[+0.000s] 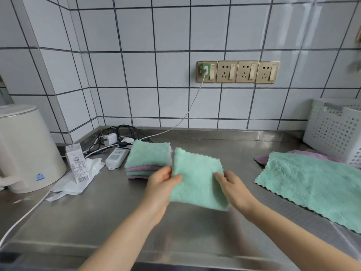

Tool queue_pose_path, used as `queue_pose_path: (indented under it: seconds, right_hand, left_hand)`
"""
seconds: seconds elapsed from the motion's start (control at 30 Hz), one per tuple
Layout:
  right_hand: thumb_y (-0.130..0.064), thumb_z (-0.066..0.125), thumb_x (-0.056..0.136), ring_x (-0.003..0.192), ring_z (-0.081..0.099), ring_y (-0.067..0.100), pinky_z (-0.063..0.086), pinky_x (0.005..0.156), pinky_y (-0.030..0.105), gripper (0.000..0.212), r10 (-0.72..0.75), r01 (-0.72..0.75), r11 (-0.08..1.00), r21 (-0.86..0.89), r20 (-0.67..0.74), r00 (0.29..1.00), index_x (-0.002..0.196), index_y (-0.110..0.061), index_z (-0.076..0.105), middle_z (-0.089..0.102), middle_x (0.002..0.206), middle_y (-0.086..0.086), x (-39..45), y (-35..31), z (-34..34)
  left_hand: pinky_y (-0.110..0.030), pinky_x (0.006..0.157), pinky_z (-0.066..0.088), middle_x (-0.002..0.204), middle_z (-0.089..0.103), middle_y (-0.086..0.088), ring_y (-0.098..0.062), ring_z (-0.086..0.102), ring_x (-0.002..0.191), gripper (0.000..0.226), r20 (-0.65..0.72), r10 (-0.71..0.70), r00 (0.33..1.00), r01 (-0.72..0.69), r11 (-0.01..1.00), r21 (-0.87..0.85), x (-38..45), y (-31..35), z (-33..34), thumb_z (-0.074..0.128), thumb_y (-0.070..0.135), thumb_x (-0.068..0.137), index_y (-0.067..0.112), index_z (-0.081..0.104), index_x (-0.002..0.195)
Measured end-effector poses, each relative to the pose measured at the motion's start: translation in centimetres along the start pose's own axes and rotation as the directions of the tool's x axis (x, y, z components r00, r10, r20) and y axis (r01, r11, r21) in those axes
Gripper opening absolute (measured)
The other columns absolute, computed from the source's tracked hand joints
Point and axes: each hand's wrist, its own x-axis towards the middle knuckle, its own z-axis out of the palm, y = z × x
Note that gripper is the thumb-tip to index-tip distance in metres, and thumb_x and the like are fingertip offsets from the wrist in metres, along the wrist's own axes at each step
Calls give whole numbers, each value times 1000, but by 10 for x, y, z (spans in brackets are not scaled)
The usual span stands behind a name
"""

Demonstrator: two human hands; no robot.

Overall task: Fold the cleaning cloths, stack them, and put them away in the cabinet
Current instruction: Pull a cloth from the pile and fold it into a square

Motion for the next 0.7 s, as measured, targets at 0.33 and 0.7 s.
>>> queue_pose_path:
  seconds: [0.33, 0.7]
  right_hand:
    - [2, 40, 82, 59, 44, 15, 41, 55, 24, 64, -356, 347, 924, 159, 31, 934, 135, -35, 32, 53, 80, 0, 98, -112, 77]
    - [-5, 39, 91, 87, 50, 20, 41, 75, 23, 44, -212, 225, 971, -83, 146, 966, 134, -14, 47, 56, 120, 15, 124, -72, 132]
  left_hand:
    - [-30, 72, 51, 97, 68, 0, -12, 64, 79, 20, -232, 465, 854, -298, 804, 514, 139, 54, -99, 60, 10, 88, 15, 62, 107]
    - [-30, 75, 41, 88, 61, -2, -21, 58, 85, 14, -386, 427, 817, -97, 763, 639, 160, -19, -137, 70, 12, 80, 13, 59, 88]
